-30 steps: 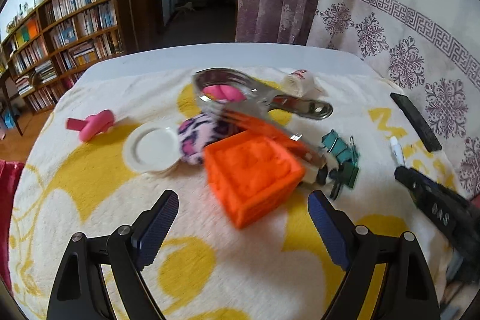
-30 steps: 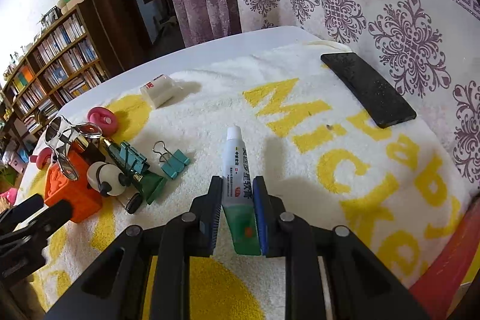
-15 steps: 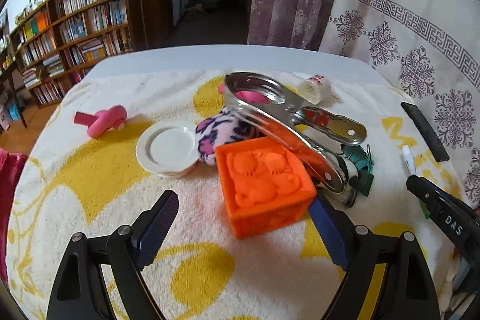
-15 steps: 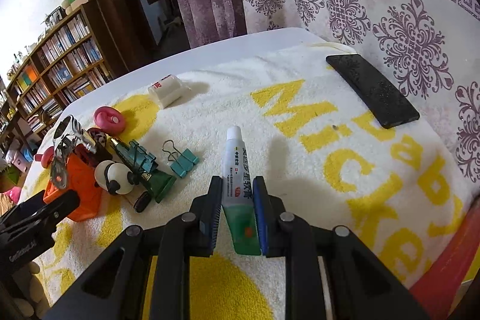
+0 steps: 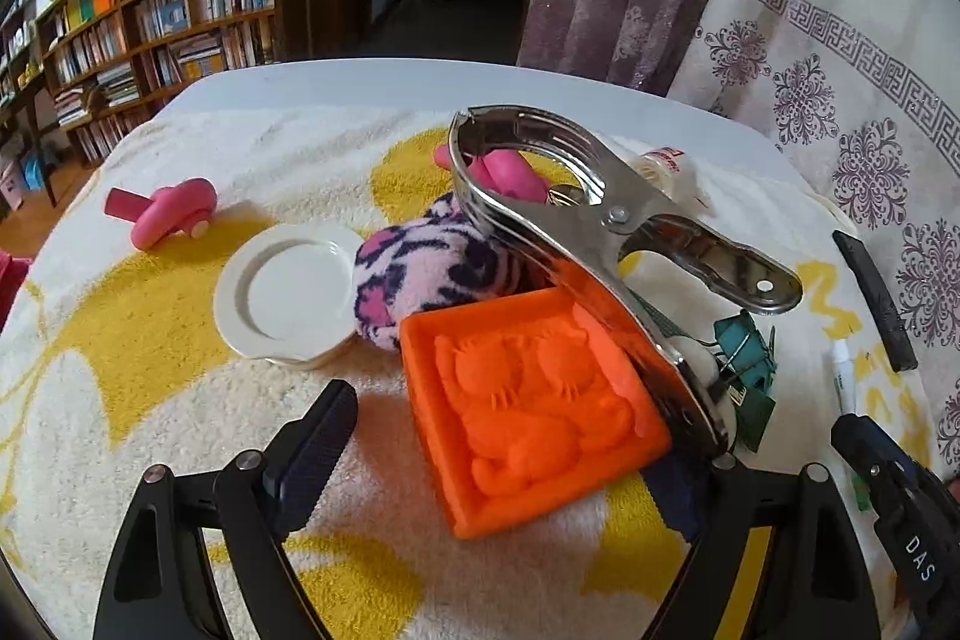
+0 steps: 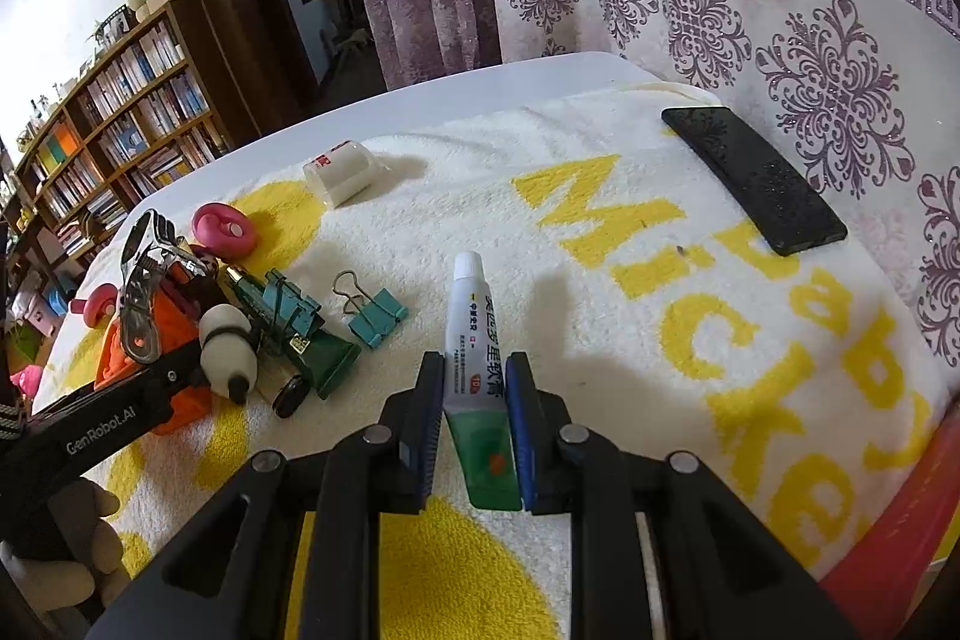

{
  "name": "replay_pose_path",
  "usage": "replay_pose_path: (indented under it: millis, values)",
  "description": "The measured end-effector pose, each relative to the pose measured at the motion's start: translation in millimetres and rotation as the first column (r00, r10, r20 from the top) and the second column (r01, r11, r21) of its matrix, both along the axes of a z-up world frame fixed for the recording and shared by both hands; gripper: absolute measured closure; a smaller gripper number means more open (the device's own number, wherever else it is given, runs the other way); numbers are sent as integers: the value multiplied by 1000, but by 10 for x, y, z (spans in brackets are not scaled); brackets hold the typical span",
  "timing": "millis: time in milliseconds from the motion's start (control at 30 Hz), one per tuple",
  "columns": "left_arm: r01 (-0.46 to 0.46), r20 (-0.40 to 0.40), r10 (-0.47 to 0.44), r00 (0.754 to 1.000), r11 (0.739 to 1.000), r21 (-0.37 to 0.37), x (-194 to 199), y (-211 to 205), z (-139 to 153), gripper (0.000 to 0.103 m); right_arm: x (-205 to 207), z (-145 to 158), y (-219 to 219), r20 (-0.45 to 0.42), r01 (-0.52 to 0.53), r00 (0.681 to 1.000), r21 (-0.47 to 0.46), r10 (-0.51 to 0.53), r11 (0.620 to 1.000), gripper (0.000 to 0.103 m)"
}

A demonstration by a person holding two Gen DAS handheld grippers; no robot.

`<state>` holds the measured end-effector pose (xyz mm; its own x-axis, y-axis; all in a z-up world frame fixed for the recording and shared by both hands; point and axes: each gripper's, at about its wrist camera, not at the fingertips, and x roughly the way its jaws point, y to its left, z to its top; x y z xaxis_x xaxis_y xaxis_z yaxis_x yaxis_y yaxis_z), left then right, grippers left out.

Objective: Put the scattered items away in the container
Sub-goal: 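Grasp the white tube with the right tool while the left tool grasps the dark orange cube, then carry the tube and cube to the pink tin and release them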

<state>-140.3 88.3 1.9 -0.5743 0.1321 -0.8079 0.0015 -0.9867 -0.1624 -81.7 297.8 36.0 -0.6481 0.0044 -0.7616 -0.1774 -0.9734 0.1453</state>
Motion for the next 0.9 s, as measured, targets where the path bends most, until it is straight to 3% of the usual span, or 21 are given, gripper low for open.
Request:
replay_pose_path:
  millis: [67,133,367,900]
  values:
    - [25,-2,-25,1000,1000,-10,38,41,30,40,-5,-4,-4,1,-1,1000,2,1,1000,80]
    - [44,-12,-44,999,998,-37,91,66,68,42,-2,-6,-3,1,-3,1000,1,3,1000,80]
    - [45,-51,-47,998,998,-51,457,-166,229,43,11,32,-4,-20,-6,1000,-4,6,1000,80]
    - [-26,-100,28,995,999,27,1231,-579,437,42,77,170,7,-116,-16,993,-37,12,999,80]
